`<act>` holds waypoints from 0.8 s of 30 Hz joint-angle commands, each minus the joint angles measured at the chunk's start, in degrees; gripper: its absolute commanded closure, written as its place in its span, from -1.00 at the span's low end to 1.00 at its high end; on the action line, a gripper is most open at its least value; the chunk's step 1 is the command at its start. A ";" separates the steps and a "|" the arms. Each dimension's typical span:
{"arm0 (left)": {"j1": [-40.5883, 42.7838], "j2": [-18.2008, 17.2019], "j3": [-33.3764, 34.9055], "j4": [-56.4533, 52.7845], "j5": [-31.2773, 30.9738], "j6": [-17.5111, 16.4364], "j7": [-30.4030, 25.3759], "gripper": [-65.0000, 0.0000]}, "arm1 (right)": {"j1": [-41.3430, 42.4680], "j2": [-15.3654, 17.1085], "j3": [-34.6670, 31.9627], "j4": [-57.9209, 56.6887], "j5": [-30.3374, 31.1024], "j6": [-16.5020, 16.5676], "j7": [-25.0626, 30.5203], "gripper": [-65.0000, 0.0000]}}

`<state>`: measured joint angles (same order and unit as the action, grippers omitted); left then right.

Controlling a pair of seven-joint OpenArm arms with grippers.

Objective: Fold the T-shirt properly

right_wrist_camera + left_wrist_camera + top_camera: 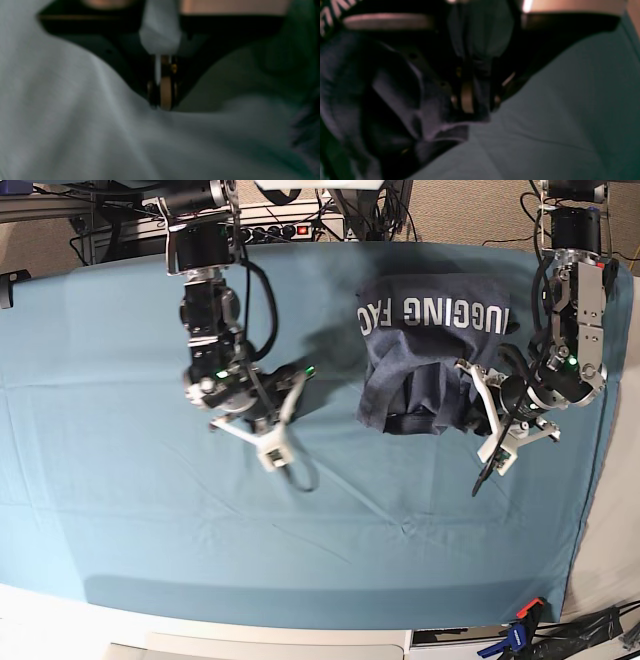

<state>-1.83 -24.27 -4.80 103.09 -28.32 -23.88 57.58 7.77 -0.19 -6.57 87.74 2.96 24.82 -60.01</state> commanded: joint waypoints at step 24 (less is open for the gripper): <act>1.88 -0.37 -0.24 3.89 -4.24 -2.34 0.96 1.00 | 0.13 -0.13 6.29 0.66 0.66 -0.22 0.46 0.84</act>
<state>0.91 -23.99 -4.82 106.26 -31.92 -25.85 59.55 7.14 -0.21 -0.36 87.74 3.25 24.82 -59.55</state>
